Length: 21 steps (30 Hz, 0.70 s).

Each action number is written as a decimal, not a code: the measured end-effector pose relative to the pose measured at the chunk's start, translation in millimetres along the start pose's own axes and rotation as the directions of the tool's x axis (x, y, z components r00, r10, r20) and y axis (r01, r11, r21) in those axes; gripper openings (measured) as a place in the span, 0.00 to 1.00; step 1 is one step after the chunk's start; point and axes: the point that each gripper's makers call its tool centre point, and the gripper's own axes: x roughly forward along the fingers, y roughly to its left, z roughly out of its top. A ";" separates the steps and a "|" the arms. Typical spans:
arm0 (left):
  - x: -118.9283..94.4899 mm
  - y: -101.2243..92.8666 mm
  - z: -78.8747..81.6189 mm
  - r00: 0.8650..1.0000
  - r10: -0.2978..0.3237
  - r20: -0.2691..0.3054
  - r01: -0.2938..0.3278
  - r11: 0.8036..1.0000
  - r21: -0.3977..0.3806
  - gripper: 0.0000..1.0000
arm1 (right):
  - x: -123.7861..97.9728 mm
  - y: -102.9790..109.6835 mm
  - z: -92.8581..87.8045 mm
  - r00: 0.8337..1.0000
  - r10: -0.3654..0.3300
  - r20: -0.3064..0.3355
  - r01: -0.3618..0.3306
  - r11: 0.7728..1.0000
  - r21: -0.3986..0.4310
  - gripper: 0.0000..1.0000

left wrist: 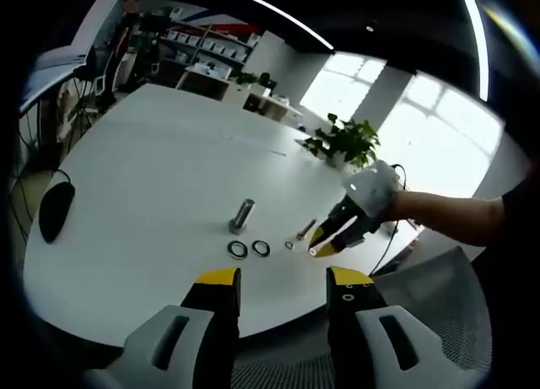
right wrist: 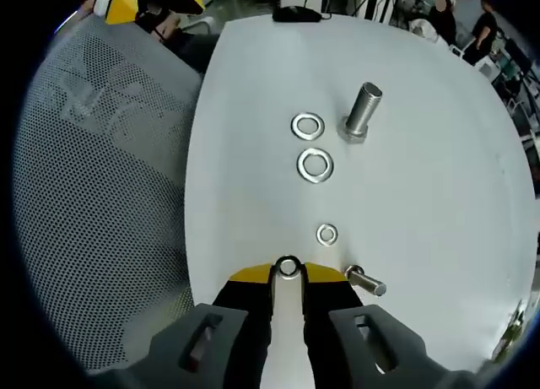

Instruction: Place the washer onto the threaded stud by aligning its center hole with the stud, sliding it down to the base, and recovering from edge contact or off-axis alignment until the washer reaches the visible bottom stop.

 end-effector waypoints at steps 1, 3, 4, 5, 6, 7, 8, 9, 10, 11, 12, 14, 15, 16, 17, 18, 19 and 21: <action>0.0 -0.1 -0.1 1.000 0.000 0.000 0.000 1.000 0.000 0.39 | -1.8 0.9 -0.3 1.000 0.001 0.001 -0.001 1.000 -0.001 0.13; -0.1 -0.3 -0.2 1.000 -0.001 -0.001 0.001 1.000 0.000 0.39 | -7.1 3.0 -1.4 1.000 0.002 0.001 -0.002 1.000 -0.012 0.13; 0.0 -0.3 -0.1 1.000 -0.001 -0.001 0.001 1.000 0.001 0.39 | -8.3 3.4 -1.6 1.000 0.002 0.001 -0.002 1.000 -0.014 0.13; -0.1 -0.4 0.0 1.000 -0.001 0.000 0.001 1.000 0.000 0.39 | -11.8 3.8 -1.7 1.000 0.000 0.004 0.000 1.000 -0.022 0.13; -0.2 -0.7 0.1 1.000 -0.001 0.001 0.001 1.000 0.000 0.39 | -15.5 3.1 -1.6 1.000 -0.004 0.006 0.005 1.000 -0.025 0.13; -0.2 -0.9 0.0 1.000 -0.001 0.001 0.001 1.000 0.000 0.39 | -18.4 2.5 -1.1 1.000 -0.007 0.008 0.007 1.000 -0.027 0.13; -0.2 -1.0 0.0 1.000 -0.002 0.000 0.002 1.000 0.000 0.39 | -21.4 2.0 -0.6 1.000 -0.009 0.010 0.009 1.000 -0.029 0.13; -0.2 -1.0 0.1 1.000 -0.002 0.001 0.002 1.000 0.000 0.39 | -25.9 0.9 0.7 1.000 -0.012 0.015 0.012 0.999 -0.029 0.13; -0.2 -1.1 0.4 1.000 -0.003 0.002 0.003 1.000 0.000 0.39 | -28.8 0.0 1.6 1.000 -0.015 0.018 0.015 0.999 -0.030 0.13; -0.2 -1.0 0.2 1.000 -0.003 0.002 0.003 1.000 0.000 0.39 | -32.8 -1.5 3.0 1.000 -0.021 0.022 0.022 0.999 -0.036 0.13; -0.1 -1.0 0.1 1.000 -0.004 0.002 0.004 1.000 0.000 0.39 | -35.5 -2.8 3.9 0.999 -0.025 0.025 0.026 0.999 -0.039 0.13; -0.2 -0.8 0.2 1.000 -0.004 0.003 0.004 1.000 -0.001 0.39 | -41.8 -5.6 5.2 0.999 -0.030 0.025 0.031 0.999 -0.042 0.13; -0.4 -1.0 0.6 1.000 -0.004 0.005 0.004 1.000 -0.002 0.39 | -45.0 -7.2 5.4 0.999 -0.032 0.024 0.034 0.998 -0.046 0.13; -0.4 -1.1 0.7 1.000 -0.004 0.006 0.004 1.000 -0.002 0.39 | -47.1 -8.9 5.2 0.999 -0.036 0.021 0.037 0.998 -0.050 0.13; -0.6 -1.2 1.0 1.000 -0.003 0.008 0.003 1.000 -0.003 0.39 | -49.4 -10.8 5.2 0.999 -0.039 0.020 0.040 0.998 -0.055 0.13; -0.6 -1.2 1.0 1.000 -0.003 0.008 0.003 1.000 -0.003 0.39 | -52.8 -14.1 5.1 0.999 -0.045 0.020 0.046 0.997 -0.056 0.13; -0.5 -1.2 0.8 1.000 -0.003 0.006 0.003 1.000 -0.003 0.39 | -54.8 -16.6 5.1 0.999 -0.049 0.021 0.050 0.997 -0.054 0.13; -0.4 -1.1 0.6 1.000 -0.004 0.005 0.004 1.000 -0.001 0.39 | -58.2 -22.0 3.9 0.998 -0.057 0.014 0.058 0.997 -0.054 0.13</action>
